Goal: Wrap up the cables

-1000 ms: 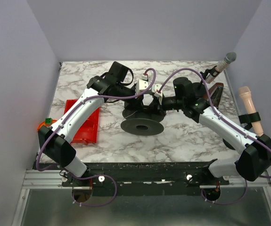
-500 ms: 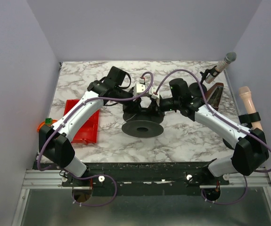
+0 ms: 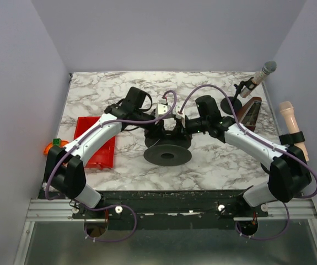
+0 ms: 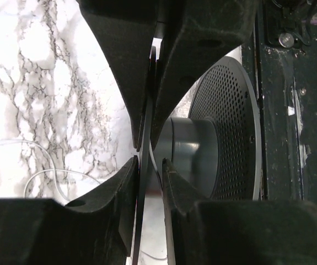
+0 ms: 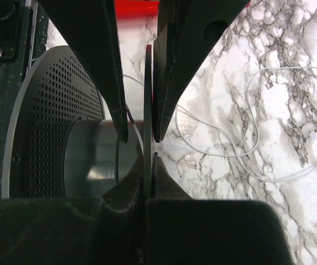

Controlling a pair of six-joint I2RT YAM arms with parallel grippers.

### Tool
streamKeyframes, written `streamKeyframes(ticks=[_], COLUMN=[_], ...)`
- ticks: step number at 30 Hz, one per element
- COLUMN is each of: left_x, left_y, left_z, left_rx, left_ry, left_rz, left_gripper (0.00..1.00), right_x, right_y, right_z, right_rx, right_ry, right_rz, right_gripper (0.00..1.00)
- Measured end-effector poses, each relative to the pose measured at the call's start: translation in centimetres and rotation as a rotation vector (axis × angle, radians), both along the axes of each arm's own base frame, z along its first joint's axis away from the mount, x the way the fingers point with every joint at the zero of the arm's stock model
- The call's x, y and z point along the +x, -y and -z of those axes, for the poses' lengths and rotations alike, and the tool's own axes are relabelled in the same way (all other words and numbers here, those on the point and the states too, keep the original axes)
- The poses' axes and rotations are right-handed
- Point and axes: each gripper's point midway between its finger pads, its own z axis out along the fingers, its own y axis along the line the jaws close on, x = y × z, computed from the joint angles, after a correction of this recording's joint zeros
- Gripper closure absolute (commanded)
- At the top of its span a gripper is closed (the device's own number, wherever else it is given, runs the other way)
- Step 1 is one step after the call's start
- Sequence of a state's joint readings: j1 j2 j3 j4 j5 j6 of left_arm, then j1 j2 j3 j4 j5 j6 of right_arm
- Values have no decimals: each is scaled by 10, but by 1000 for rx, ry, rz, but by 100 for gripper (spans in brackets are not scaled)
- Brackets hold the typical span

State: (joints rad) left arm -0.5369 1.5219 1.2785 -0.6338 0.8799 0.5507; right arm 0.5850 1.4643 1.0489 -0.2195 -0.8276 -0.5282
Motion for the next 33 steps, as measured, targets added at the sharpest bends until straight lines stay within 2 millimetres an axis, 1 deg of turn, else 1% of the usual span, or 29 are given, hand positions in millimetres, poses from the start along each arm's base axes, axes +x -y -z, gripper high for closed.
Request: streamKeyframes(ticks=[2, 5, 8, 10, 12, 13, 14, 15, 18, 19, 20, 21, 23, 24, 25, 27, 29, 30, 31, 32, 33], left_x=[-3, -5, -5, -4, -4, -3, -1, 1, 2, 2, 2, 1, 1, 1, 0, 1, 4, 7, 9, 14, 17], left_y=[0, 0, 0, 1, 2, 3, 3, 3, 4, 4, 4, 4, 4, 4, 5, 5, 5, 4, 3, 0, -3], left_z=[8, 11, 13, 17, 20, 21, 22, 23, 23, 23, 23, 23, 23, 24, 23, 23, 23, 22, 23, 23, 23], left_rx=[1, -1, -4, -9, -14, -17, -19, -20, -23, -23, -23, -23, -23, -25, -32, -34, -29, -24, -20, -13, -3], left_ry=[-14, -21, -17, -15, -17, -15, -10, -4, 13, 18, 21, 21, 16, 7, -7, -28, -59, -95, -108, -142, -168], left_rz=[10, 17, 21, 22, 24, 25, 25, 25, 36, 39, 42, 43, 39, 34, 23, -11, -59, -103, -126, -176, -215], left_gripper=[66, 62, 62, 70, 87, 94, 98, 100, 100, 100, 100, 100, 100, 100, 100, 100, 100, 100, 100, 100, 100], right_x=[-2, -2, 2, 3, 2, 2, 2, 2, 3, 3, 3, 3, 5, 8, 13, 23, 29, 33, 39, 44, 49], right_y=[1, 2, 1, 1, 1, 1, 2, 1, 1, 1, 1, 1, 1, 0, 1, 2, 5, 6, 8, 10, 13], right_z=[4, 7, 8, 10, 13, 13, 13, 14, 14, 14, 14, 13, 13, 12, 10, 7, 3, -2, -10, -21, -34], right_rx=[-5, -6, 2, 3, 1, 2, 4, 7, 13, 15, 15, 16, 16, 21, 26, 26, 20, 26, 41, 58, 80], right_ry=[-14, -14, -1, -2, -12, -11, -13, -17, -7, -6, -6, -8, -13, -8, 1, 25, 39, 52, 72, 102, 129], right_rz=[4, 6, 18, 25, 28, 28, 29, 30, 30, 31, 31, 32, 46, 60, 80, 127, 178, 205, 237, 269, 309], right_gripper=[99, 99, 99, 99, 99, 99, 99, 99, 98, 95, 87, 76, 47, 41, 36, 29, 21, 18, 18, 15, 14])
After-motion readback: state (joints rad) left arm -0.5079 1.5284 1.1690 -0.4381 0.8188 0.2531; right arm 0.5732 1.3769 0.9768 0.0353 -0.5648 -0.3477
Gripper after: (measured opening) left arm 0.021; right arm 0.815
